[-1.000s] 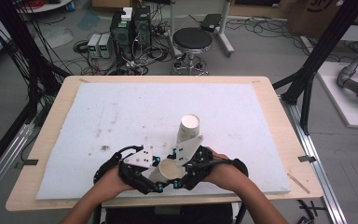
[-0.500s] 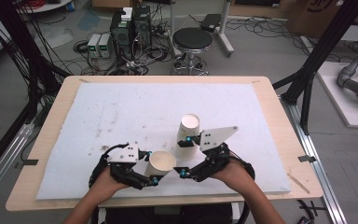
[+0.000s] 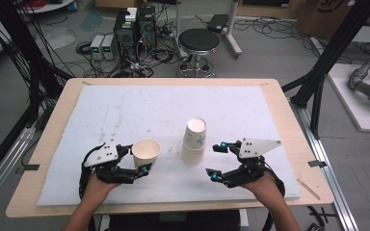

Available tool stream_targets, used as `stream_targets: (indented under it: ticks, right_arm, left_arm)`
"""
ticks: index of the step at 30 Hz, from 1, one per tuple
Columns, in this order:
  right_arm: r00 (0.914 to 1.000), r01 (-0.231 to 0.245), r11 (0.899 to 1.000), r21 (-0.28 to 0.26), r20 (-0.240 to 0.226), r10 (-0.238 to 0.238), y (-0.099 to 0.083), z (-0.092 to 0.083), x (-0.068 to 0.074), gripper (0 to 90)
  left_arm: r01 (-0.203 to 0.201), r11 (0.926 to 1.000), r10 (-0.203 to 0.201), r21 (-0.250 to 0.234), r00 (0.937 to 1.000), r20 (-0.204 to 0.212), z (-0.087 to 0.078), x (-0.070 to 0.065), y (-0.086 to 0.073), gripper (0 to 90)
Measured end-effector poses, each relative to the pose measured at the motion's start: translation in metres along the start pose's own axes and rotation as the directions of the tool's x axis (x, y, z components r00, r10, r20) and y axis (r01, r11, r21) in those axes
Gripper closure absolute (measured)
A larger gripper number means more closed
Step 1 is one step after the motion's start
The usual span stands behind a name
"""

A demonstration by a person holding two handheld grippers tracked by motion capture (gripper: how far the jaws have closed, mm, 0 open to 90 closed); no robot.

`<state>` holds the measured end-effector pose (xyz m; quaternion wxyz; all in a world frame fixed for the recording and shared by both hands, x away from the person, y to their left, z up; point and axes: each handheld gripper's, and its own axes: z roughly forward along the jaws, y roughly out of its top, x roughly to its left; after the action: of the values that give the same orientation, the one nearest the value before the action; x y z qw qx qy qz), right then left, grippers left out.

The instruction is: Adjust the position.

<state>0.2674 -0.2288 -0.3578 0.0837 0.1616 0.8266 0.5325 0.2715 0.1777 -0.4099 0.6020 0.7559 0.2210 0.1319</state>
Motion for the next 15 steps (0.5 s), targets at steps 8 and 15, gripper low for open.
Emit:
stream_targets:
  ticks: [8, 15]
  right_arm:
    - [0.9961, -0.035, 0.999, -0.021, 0.081, 0.036, -0.021, -0.008, -0.010, 22.3]
    - [0.9805, -0.073, 0.997, -0.039, 0.180, 0.079, -0.039, -0.009, -0.022, 22.4]
  left_arm:
    - [0.005, 0.9987, -0.009, -0.051, 0.9973, -0.072, -0.009, 0.004, -0.003, 31.9]
    - [-0.001, 0.9910, -0.020, -0.134, 0.9879, -0.154, -0.021, 0.005, -0.002, 31.8]
